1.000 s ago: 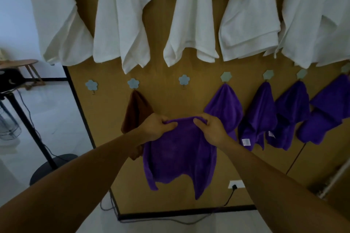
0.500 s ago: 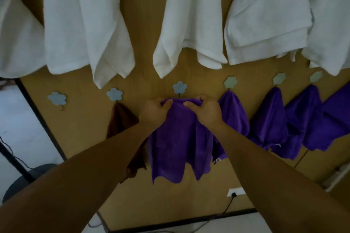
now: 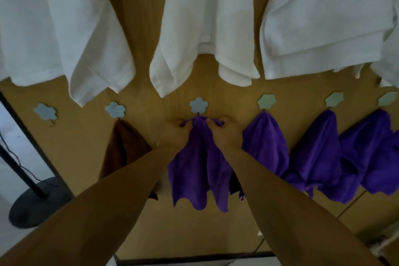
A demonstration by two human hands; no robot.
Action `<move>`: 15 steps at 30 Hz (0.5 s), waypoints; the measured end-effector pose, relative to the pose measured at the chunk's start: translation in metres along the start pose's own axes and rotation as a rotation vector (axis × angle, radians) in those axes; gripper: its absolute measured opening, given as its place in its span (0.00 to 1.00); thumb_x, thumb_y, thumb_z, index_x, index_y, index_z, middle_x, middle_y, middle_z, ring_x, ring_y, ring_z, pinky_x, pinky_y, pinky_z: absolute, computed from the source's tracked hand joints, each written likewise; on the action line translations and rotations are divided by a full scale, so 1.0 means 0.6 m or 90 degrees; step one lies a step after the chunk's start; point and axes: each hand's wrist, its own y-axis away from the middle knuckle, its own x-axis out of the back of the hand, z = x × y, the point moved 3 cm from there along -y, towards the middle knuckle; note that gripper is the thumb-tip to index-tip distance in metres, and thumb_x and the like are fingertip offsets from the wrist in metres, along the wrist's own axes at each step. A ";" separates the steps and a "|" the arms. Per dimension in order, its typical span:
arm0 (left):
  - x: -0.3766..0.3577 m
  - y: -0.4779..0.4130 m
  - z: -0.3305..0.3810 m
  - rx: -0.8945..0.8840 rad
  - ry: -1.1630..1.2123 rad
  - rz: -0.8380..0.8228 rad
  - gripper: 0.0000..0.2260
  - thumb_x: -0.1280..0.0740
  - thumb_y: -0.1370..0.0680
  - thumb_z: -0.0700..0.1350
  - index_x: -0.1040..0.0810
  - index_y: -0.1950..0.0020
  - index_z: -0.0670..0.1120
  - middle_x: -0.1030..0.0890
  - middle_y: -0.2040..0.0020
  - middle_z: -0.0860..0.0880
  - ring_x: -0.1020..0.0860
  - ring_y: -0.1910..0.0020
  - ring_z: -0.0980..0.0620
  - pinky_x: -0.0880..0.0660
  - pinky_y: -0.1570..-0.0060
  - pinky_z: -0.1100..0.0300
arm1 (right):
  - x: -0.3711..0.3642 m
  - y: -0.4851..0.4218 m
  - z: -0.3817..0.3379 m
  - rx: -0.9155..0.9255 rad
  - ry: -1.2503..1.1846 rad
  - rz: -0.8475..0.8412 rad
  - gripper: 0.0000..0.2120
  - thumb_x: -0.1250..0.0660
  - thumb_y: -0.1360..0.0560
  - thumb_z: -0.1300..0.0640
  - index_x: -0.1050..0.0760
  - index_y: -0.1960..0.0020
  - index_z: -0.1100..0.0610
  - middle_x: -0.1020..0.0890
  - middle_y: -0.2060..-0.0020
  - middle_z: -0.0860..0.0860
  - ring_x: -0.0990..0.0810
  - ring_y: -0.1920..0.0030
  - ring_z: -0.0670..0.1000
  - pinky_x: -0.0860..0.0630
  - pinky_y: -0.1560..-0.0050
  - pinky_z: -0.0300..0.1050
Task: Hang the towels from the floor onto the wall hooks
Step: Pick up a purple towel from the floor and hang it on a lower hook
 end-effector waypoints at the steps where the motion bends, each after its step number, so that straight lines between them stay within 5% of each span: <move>1: -0.004 0.002 -0.003 0.048 0.043 -0.017 0.12 0.37 0.20 0.51 0.25 0.63 0.50 0.24 0.65 0.53 0.29 0.66 0.60 0.34 0.65 0.71 | -0.008 0.003 0.007 -0.028 -0.043 -0.017 0.18 0.31 0.27 0.41 0.27 0.66 0.54 0.20 0.66 0.51 0.20 0.61 0.53 0.20 0.55 0.54; 3: -0.011 0.001 -0.004 0.189 0.174 -0.065 0.10 0.35 0.21 0.49 0.25 0.62 0.49 0.24 0.63 0.54 0.27 0.63 0.57 0.32 0.64 0.69 | -0.024 0.010 0.012 -0.068 -0.132 -0.035 0.19 0.30 0.28 0.44 0.27 0.71 0.54 0.21 0.70 0.51 0.23 0.65 0.51 0.21 0.58 0.51; 5: -0.012 0.006 0.001 0.325 0.305 -0.152 0.08 0.35 0.21 0.47 0.22 0.51 0.44 0.22 0.55 0.50 0.26 0.60 0.53 0.29 0.54 0.61 | -0.035 0.014 0.016 -0.095 -0.184 -0.041 0.20 0.29 0.28 0.44 0.28 0.74 0.51 0.24 0.75 0.47 0.25 0.70 0.45 0.23 0.65 0.45; 7: -0.012 0.007 0.000 0.345 0.332 -0.210 0.08 0.35 0.21 0.48 0.22 0.49 0.43 0.21 0.49 0.47 0.24 0.55 0.51 0.28 0.45 0.56 | -0.039 0.017 0.023 -0.105 -0.175 -0.048 0.21 0.30 0.29 0.41 0.28 0.75 0.50 0.25 0.78 0.44 0.25 0.73 0.42 0.24 0.68 0.41; 11: -0.030 0.020 -0.019 0.193 0.073 -0.136 0.14 0.42 0.18 0.50 0.27 0.62 0.50 0.26 0.64 0.50 0.27 0.61 0.51 0.32 0.52 0.57 | -0.045 0.034 0.058 -0.066 0.019 -0.072 0.19 0.37 0.24 0.43 0.27 0.69 0.52 0.21 0.71 0.48 0.21 0.66 0.51 0.22 0.63 0.49; 15: -0.047 0.067 -0.071 0.084 -0.211 -0.093 0.19 0.50 0.17 0.52 0.23 0.48 0.43 0.19 0.53 0.42 0.22 0.51 0.41 0.30 0.53 0.54 | -0.046 0.064 0.093 -0.042 0.143 -0.029 0.21 0.46 0.20 0.40 0.23 0.52 0.55 0.17 0.57 0.55 0.19 0.56 0.58 0.27 0.62 0.46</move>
